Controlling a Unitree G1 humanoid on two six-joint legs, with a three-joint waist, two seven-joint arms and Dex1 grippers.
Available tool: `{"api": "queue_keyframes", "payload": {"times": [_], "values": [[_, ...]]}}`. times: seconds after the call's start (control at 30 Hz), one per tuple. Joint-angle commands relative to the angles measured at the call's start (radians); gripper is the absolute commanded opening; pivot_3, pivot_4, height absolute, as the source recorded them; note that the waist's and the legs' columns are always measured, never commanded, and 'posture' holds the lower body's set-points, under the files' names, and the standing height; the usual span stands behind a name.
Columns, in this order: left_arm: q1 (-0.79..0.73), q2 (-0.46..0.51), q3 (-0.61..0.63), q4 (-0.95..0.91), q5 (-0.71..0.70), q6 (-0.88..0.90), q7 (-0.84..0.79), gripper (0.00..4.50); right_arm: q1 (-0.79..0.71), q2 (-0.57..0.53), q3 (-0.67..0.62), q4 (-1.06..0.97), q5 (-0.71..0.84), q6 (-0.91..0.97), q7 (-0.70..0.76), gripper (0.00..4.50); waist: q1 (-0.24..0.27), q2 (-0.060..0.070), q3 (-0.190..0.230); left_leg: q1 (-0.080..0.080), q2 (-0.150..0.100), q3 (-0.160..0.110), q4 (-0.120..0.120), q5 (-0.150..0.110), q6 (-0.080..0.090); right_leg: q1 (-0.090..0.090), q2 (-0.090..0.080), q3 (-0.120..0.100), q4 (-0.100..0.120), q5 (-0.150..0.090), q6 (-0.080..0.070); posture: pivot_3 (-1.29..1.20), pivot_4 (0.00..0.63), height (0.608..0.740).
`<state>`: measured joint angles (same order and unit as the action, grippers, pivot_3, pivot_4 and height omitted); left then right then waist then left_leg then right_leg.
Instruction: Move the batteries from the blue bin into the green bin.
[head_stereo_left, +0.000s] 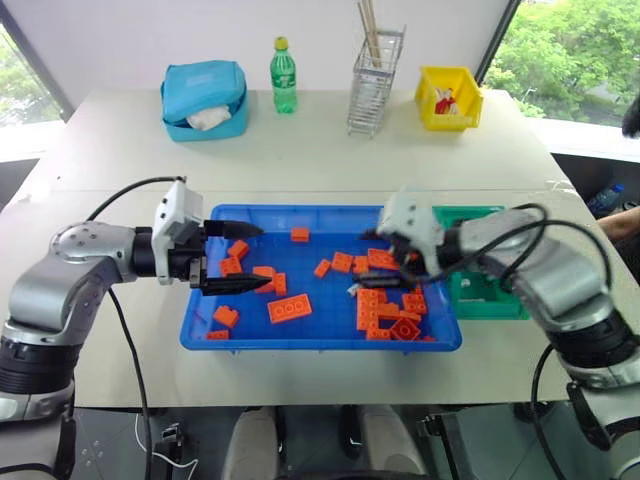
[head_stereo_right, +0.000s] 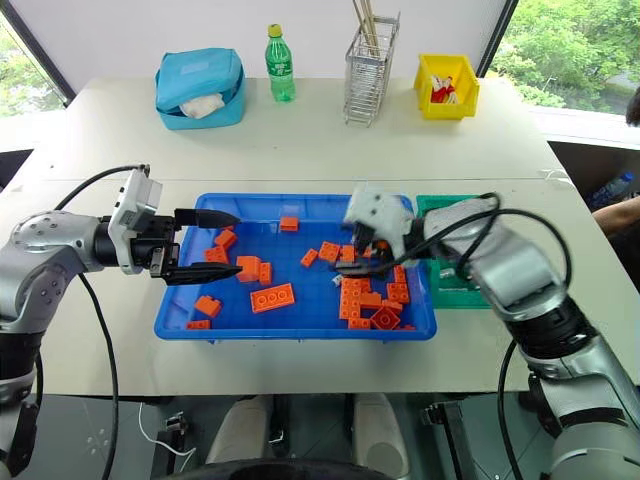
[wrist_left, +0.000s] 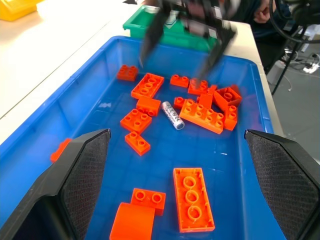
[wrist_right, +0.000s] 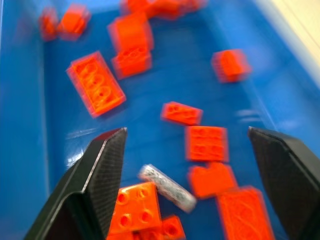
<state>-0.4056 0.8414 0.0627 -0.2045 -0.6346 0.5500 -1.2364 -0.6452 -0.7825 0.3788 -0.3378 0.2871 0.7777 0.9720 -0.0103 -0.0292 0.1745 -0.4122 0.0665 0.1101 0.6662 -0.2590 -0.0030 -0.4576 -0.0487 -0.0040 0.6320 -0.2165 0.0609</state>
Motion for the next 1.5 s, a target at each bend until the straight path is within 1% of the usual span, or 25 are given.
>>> {"api": "queue_keyframes", "payload": {"times": [0.03,0.3,0.43,0.57,0.6,0.67,0.83,1.17,1.27,1.33,1.5], "values": [[0.013,0.015,0.041,-0.045,-0.010,-0.010,0.010,4.50,-0.010,-0.009,0.070,0.046,-0.094,-0.103,0.034,3.95,-0.002,0.000,0.000,0.000,0.000,0.000,0.000,0.000,0.000,0.000,0.000,0.000,0.000,0.000,0.000,0.00,0.150,0.736],[0.068,0.027,0.080,-0.094,-0.027,0.007,0.041,4.50,-0.026,0.022,0.168,0.176,-0.271,-0.287,0.067,3.95,-0.004,0.000,0.000,0.000,0.000,0.000,0.000,0.000,0.000,0.000,0.001,0.000,0.000,0.000,0.000,0.00,0.150,0.736],[0.077,0.027,0.087,-0.103,-0.030,0.010,0.051,4.50,-0.022,0.032,0.171,0.208,-0.311,-0.339,0.091,3.95,-0.001,0.000,0.000,0.001,0.000,0.000,0.000,0.000,0.000,0.001,0.000,0.000,0.000,0.000,0.000,0.00,0.150,0.736],[0.075,0.028,0.088,-0.101,-0.030,0.008,0.053,4.50,-0.017,0.046,0.155,0.226,-0.319,-0.354,0.113,3.95,-0.001,-0.001,0.000,0.002,0.000,0.000,0.001,0.000,0.000,0.002,0.000,0.000,0.000,0.000,0.000,0.00,0.150,0.736],[0.072,0.027,0.087,-0.097,-0.029,0.007,0.054,4.50,-0.016,0.050,0.151,0.229,-0.320,-0.356,0.118,3.44,-0.001,-0.001,0.000,0.002,0.000,0.000,0.001,0.000,0.000,0.002,0.000,0.000,0.000,0.000,0.000,0.00,0.150,0.736],[0.066,0.025,0.085,-0.092,-0.027,0.004,0.053,4.50,-0.014,0.061,0.144,0.230,-0.316,-0.349,0.127,2.70,-0.001,-0.001,0.000,0.002,0.000,0.000,0.001,0.000,0.000,0.002,0.000,0.000,0.000,0.000,0.000,0.00,0.150,0.736],[0.053,0.017,0.073,-0.086,-0.021,-0.001,0.055,4.50,-0.003,0.081,0.135,0.236,-0.306,-0.312,0.153,2.70,-0.001,-0.001,0.000,0.002,0.000,0.000,0.001,0.000,0.000,0.002,0.000,0.000,0.001,0.000,0.000,0.00,0.150,0.736],[0.035,0.006,0.059,-0.069,-0.012,-0.014,0.050,4.50,0.015,0.083,0.132,0.221,-0.288,-0.261,0.218,2.70,-0.001,-0.001,0.000,0.002,0.000,0.000,0.001,0.000,0.000,0.002,0.000,0.000,0.001,0.000,0.000,0.00,0.150,0.736],[0.033,0.004,0.057,-0.064,-0.009,-0.019,0.046,4.50,0.014,0.095,0.125,0.230,-0.288,-0.257,0.212,1.85,-0.001,-0.001,0.000,0.002,0.000,0.000,0.001,0.000,0.000,0.002,0.000,0.000,0.001,0.000,0.000,0.00,0.150,0.736],[0.032,0.003,0.055,-0.061,-0.007,-0.021,0.044,4.50,0.014,0.103,0.114,0.225,-0.281,-0.239,0.207,0.88,-0.002,-0.001,0.000,0.002,0.000,0.000,0.001,0.000,0.000,0.002,0.000,0.000,0.001,0.000,0.000,0.00,0.150,0.736],[0.032,0.002,0.050,-0.055,-0.005,-0.029,0.041,4.50,0.019,0.109,0.070,0.186,-0.247,-0.178,0.197,0.88,-0.001,-0.001,0.000,0.002,0.000,0.000,0.001,0.000,0.000,0.002,0.000,0.000,0.001,0.000,0.000,0.00,0.150,0.736]]}}
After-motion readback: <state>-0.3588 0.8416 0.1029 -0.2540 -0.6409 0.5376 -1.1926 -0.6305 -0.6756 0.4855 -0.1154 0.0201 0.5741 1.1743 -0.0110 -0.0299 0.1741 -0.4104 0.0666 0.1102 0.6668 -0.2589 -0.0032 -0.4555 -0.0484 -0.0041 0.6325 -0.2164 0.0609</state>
